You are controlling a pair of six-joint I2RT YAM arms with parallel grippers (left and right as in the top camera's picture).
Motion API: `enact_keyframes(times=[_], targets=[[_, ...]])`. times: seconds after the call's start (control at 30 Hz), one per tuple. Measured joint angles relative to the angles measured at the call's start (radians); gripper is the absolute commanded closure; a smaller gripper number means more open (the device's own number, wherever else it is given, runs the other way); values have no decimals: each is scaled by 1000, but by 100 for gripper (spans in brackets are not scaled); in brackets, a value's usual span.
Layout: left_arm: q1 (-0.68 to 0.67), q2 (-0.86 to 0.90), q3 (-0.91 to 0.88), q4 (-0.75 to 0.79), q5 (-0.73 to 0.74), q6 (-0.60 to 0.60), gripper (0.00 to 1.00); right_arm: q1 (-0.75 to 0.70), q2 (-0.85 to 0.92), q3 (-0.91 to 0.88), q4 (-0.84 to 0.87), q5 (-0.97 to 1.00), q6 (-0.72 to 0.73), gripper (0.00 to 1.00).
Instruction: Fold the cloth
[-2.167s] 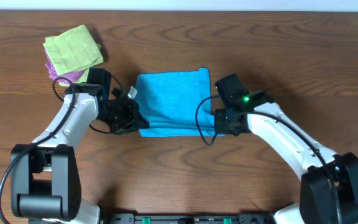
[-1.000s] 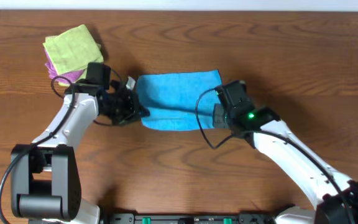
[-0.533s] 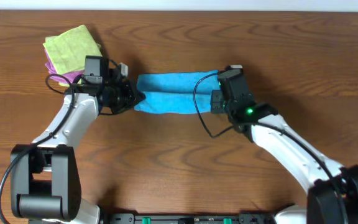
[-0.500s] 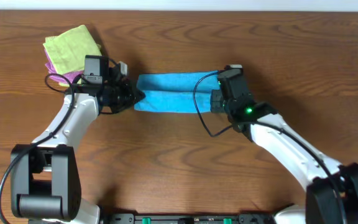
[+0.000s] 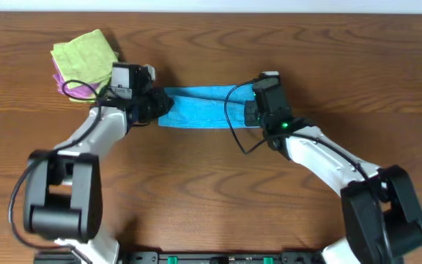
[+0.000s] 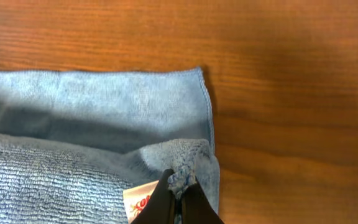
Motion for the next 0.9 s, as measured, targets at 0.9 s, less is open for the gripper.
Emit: enact_keyframes(times=[0.9], targets=[[0,54,0,154,-90,-2,94,-32,134,0,229,-2,-59,99]])
